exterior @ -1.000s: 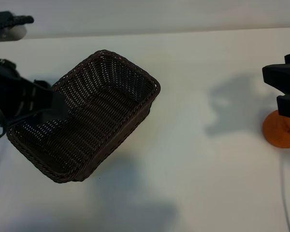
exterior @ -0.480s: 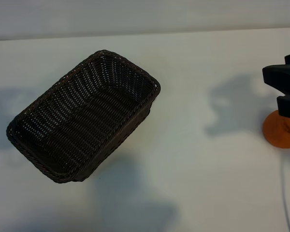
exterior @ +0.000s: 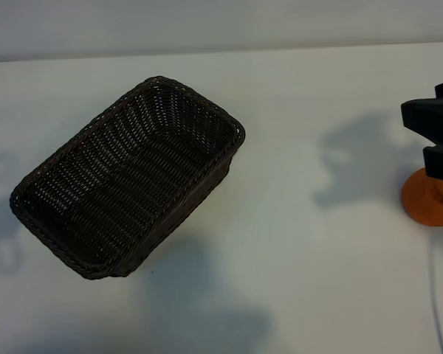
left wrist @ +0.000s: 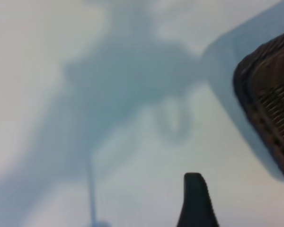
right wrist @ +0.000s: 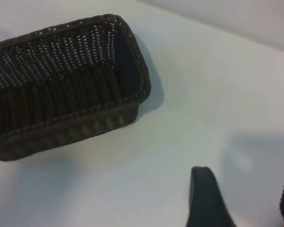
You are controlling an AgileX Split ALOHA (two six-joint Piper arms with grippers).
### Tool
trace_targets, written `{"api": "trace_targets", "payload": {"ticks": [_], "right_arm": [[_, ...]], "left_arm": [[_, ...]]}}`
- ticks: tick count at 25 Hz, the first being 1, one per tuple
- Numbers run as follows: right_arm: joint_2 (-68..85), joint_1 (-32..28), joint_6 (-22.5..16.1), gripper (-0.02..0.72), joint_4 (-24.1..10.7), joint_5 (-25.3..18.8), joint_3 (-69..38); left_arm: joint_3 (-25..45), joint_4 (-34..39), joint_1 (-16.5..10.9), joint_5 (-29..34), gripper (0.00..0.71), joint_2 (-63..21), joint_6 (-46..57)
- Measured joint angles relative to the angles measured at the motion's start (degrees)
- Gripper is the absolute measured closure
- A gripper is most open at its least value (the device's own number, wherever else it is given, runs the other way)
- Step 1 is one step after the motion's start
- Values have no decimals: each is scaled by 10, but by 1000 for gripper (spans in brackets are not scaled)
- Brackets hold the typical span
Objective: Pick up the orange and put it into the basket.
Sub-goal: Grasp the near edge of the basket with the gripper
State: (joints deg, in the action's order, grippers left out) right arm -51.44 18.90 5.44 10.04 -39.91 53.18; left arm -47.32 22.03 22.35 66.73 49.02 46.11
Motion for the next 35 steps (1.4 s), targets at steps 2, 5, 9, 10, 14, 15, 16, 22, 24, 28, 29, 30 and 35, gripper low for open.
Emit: {"api": "trace_targets", "payload": {"ticks": [2, 5, 9, 10, 14, 15, 16, 22, 24, 28, 29, 30, 35], "right_arm": [[0, 0, 0, 311, 0, 0, 0], [0, 0, 0, 311, 0, 0, 0], [0, 0, 0, 311, 0, 0, 0], [0, 0, 0, 311, 0, 0, 0], [0, 0, 0, 311, 1, 0, 0], [0, 0, 0, 311, 1, 0, 0], [0, 0, 0, 311, 1, 0, 0], [0, 0, 0, 311, 1, 0, 0], [0, 0, 0, 311, 1, 0, 0], [0, 0, 0, 311, 1, 0, 0], [0, 0, 0, 311, 1, 0, 0], [0, 0, 0, 311, 1, 0, 0], [0, 0, 0, 311, 1, 1, 0]], "left_arm": [[23, 0, 0, -17, 193, 4, 19], [53, 0, 0, -48, 193, 19, 49], [73, -7, 0, -113, 193, 55, 79], [74, -13, 0, -126, 195, 66, 83], [75, -21, 0, -167, 215, 114, 95], [75, -25, 0, -174, 222, 125, 97], [75, -27, 0, -177, 226, 136, 97], [75, -33, -1, -198, 233, 185, 105], [75, -37, -12, -206, 233, 192, 110], [75, -43, -57, -207, 235, 196, 111], [75, -43, -67, -207, 235, 196, 111], [75, -45, -75, -208, 235, 196, 111], [75, -74, -100, -242, 235, 196, 111]]}}
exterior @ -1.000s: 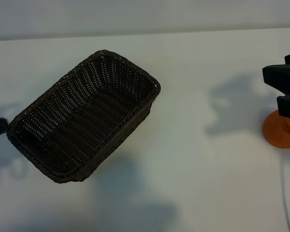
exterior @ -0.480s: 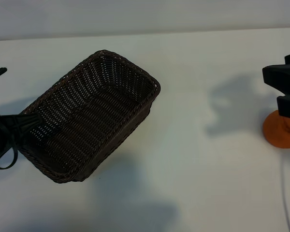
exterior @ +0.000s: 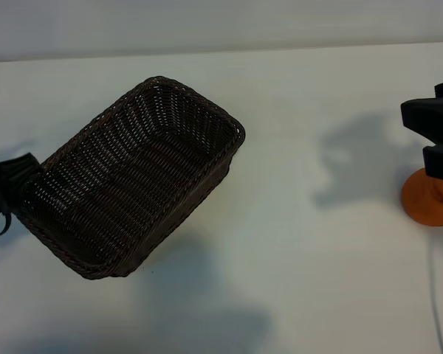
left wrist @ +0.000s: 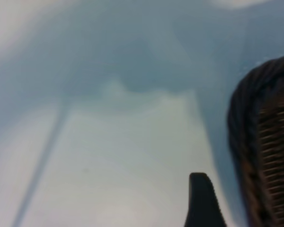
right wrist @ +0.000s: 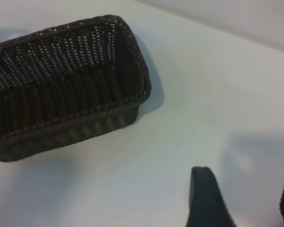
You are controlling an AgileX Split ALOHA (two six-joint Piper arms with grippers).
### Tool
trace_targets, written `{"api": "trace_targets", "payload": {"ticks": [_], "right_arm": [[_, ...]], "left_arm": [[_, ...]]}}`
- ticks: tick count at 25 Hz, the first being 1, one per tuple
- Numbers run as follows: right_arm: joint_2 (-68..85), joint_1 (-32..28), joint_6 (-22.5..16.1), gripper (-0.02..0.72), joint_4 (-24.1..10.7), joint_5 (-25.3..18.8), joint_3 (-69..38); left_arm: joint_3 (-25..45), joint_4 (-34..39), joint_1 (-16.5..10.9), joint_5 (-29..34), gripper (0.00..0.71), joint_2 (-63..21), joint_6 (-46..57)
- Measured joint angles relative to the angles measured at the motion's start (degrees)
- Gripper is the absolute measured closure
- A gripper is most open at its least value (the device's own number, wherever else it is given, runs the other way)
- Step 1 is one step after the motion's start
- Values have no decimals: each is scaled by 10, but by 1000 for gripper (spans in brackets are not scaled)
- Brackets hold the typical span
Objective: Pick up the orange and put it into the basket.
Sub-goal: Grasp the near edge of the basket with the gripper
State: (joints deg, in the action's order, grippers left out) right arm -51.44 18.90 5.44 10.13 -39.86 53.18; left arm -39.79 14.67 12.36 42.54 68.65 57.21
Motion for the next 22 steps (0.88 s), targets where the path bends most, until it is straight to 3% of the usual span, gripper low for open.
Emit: {"api": "trace_targets", "payload": {"ticks": [6, 15, 22], "right_arm": [[0, 0, 0, 315, 0, 1, 0], [0, 0, 0, 316, 0, 2, 0], [0, 0, 0, 316, 0, 3, 0]], "left_arm": [[0, -25, -21, -22, 235, 6, 0], [0, -43, -22, -26, 235, 63, -1], [0, -50, -22, -68, 236, 76, -2]]}}
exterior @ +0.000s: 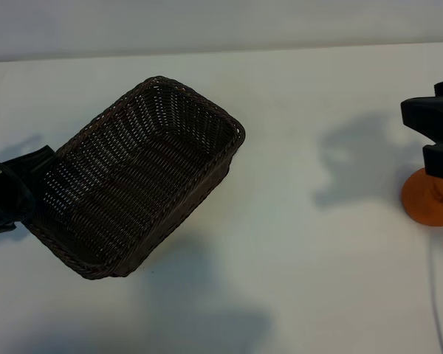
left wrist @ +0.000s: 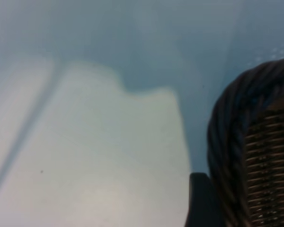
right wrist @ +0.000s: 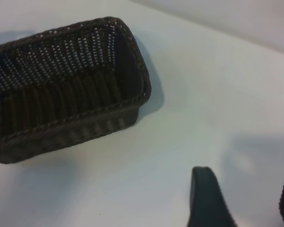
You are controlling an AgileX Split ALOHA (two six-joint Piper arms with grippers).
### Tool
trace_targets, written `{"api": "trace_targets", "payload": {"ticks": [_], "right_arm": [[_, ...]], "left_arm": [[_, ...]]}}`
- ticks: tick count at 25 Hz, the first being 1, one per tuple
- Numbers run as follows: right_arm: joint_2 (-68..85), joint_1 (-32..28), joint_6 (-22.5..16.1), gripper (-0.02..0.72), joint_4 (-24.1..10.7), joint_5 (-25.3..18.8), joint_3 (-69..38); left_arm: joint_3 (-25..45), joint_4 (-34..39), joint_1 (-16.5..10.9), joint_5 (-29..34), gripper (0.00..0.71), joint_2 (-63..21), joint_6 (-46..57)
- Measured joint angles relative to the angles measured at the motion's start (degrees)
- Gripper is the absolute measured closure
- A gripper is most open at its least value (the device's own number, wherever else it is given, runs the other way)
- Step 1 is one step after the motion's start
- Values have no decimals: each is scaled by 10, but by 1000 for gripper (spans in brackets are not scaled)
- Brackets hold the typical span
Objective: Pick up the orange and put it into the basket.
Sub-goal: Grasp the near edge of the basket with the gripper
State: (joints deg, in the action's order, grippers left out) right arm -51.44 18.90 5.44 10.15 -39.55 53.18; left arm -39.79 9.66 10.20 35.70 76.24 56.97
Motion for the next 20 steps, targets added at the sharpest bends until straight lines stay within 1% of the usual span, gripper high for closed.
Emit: {"api": "trace_targets", "payload": {"ticks": [9, 20], "right_arm": [[0, 0, 0, 316, 0, 1, 0], [0, 0, 0, 317, 0, 1, 0]], "left_arm": [[0, -4, 0, -2, 237, 34, -3], [0, -21, 0, -48, 237, 106, -13]]}}
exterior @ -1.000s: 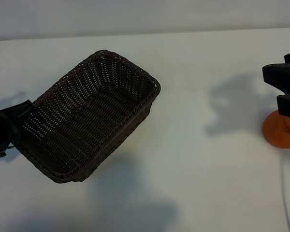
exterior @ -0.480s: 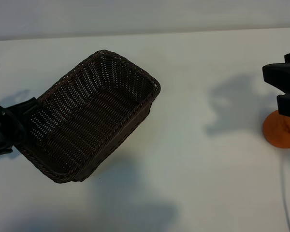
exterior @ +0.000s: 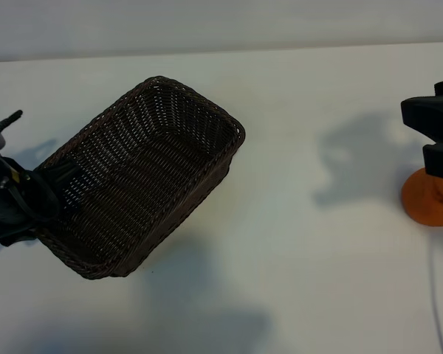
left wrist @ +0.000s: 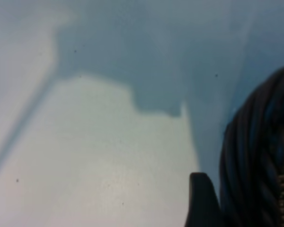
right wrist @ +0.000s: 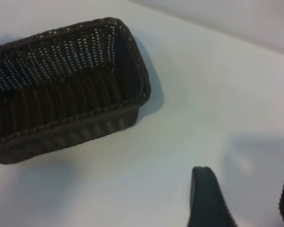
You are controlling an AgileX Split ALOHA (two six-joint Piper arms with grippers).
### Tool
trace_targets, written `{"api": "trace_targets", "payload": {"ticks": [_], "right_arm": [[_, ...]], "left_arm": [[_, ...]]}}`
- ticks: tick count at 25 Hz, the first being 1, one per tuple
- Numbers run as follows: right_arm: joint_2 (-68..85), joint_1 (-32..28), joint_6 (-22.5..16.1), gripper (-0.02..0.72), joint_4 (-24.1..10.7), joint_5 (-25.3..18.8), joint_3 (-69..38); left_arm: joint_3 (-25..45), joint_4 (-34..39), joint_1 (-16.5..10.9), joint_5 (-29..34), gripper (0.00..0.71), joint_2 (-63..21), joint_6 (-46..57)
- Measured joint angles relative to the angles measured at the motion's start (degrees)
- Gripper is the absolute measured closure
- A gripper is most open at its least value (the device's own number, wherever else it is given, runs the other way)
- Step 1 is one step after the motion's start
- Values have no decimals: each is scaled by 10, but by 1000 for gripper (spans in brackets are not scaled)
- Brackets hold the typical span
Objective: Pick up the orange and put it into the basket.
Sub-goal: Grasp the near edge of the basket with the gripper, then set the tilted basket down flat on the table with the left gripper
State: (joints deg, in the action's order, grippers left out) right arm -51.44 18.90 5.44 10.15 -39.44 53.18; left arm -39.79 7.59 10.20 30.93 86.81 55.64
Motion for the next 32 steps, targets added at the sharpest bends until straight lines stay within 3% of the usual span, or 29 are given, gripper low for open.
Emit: {"api": "trace_targets", "payload": {"ticks": [9, 11, 14, 15, 20, 24, 32], "right_arm": [[0, 0, 0, 318, 0, 3, 0], [0, 0, 0, 318, 0, 3, 0], [0, 0, 0, 318, 0, 3, 0], [0, 0, 0, 318, 0, 3, 0], [0, 0, 0, 318, 0, 3, 0], [0, 0, 0, 318, 0, 4, 0], [0, 0, 0, 318, 0, 4, 0]], "left_arm": [[0, -66, -1, -44, 249, 66, -62], [0, -86, -3, -47, 306, 72, -78], [-1, -110, -4, -61, 503, 75, -85], [-2, -118, -4, -72, 532, 75, -84], [-2, -127, -4, -73, 532, 76, -104], [-15, -126, -4, -43, 532, 69, -136], [-86, -89, -4, 96, 546, 9, -196]]}}
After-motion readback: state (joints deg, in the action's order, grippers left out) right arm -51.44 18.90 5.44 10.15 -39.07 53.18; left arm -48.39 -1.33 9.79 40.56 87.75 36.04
